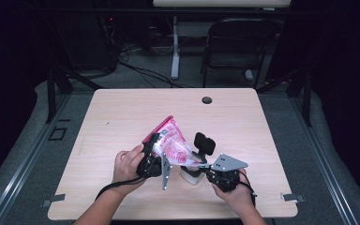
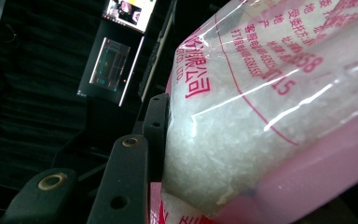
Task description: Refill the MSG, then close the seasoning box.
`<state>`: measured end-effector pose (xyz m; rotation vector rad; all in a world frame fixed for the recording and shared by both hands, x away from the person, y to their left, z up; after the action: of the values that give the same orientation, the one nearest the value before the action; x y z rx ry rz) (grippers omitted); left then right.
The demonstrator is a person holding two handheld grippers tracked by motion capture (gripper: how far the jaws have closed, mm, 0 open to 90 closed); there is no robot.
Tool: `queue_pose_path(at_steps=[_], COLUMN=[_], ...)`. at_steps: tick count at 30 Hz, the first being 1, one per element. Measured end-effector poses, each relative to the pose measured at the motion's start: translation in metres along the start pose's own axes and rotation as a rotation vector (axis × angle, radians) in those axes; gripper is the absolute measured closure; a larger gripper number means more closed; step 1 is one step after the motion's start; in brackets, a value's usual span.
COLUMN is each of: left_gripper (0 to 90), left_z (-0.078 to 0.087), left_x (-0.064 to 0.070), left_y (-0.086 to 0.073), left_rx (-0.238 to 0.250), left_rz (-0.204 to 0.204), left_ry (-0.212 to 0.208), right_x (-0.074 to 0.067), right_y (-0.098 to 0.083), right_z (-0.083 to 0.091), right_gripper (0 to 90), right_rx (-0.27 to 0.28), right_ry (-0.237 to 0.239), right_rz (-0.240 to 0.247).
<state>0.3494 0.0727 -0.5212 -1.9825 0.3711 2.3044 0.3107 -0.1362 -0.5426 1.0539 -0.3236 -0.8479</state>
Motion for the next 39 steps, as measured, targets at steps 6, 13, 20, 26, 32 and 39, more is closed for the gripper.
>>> queue_pose_path(at_steps=[6, 13, 20, 26, 32, 39], left_gripper=[67.1, 67.1, 67.1, 67.1, 67.1, 67.1], left_z=[-0.0006, 0.0009, 0.0004, 0.0006, 0.0011, 0.0012], left_x=[-0.0006, -0.001, -0.0009, -0.0008, -0.002, -0.0017], left_y=[0.001, 0.0011, 0.0019, 0.0022, 0.0022, 0.0036], left_rx=[0.009, -0.002, 0.001, -0.001, -0.002, 0.001], left_rz=[0.0, -0.013, -0.018, -0.024, -0.032, -0.035], left_ry=[0.008, 0.008, 0.012, 0.015, 0.02, 0.024], right_x=[0.0004, 0.0002, 0.0005, 0.0011, 0.0005, 0.0009], right_y=[0.0, -0.0004, -0.0008, -0.0009, -0.0009, -0.0013], right_z=[0.0001, 0.0001, -0.0004, 0.0005, 0.0006, 0.0011], right_gripper=[89.7, 89.7, 89.7, 89.7, 89.7, 89.7], right_rx=[0.0, -0.001, 0.003, 0.0, -0.001, -0.001], right_ry=[-0.001, 0.0, 0.005, 0.001, 0.0, 0.0], right_rz=[-0.001, -0.005, -0.008, -0.008, -0.004, -0.003])
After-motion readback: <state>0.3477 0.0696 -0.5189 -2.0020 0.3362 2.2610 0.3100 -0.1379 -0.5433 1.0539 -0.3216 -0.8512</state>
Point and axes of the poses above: each handheld gripper's, and its own axes: z roughly backward along the jaws, y roughly out of its top, x roughly to its right, the point moved 5 cm from there along -z, roughly forward along the jaws, and after that the axes turned 14 degrees about -z, right-handed, at the moved point
